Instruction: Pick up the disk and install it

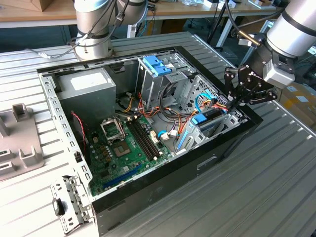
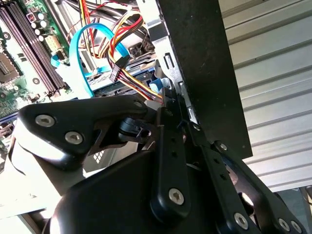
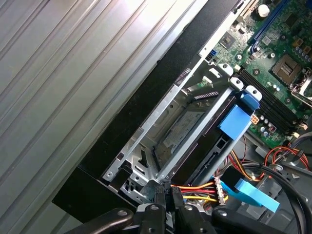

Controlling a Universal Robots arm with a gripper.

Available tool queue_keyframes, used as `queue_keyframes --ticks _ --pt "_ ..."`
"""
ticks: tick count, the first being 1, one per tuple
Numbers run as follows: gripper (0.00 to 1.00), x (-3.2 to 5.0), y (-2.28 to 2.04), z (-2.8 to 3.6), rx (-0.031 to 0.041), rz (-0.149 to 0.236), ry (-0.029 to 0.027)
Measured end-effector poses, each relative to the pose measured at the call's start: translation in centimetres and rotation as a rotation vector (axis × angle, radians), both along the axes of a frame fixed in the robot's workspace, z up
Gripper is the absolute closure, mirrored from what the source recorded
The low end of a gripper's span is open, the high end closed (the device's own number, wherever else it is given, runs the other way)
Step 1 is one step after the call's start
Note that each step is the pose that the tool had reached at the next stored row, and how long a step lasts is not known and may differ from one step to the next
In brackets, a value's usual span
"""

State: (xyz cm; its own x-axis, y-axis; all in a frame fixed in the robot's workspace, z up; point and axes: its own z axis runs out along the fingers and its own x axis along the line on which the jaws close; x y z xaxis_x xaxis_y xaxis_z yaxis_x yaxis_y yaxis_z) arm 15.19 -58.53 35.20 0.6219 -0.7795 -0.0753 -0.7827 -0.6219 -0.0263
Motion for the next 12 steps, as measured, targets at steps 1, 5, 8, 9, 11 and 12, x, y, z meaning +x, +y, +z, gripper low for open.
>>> queue_keyframes --ticks 1,5,8,9,11,12 --pt "0.83 0.00 0.00 0.00 0.0001 0.000 0.0000" --pt "0.83 0.00 0.00 -0.01 0.0000 0.000 0.0000" --pt "0.83 0.00 0.00 -0.02 0.0000 0.000 0.0000" --pt "0.83 0.00 0.00 -0.02 0.0000 0.000 0.0000" --pt "0.83 -0.03 0.00 0.09 0.0006 0.000 -0.0002" --pt "0.83 -0.04 0.00 0.26 0.0004 0.000 -0.0002"
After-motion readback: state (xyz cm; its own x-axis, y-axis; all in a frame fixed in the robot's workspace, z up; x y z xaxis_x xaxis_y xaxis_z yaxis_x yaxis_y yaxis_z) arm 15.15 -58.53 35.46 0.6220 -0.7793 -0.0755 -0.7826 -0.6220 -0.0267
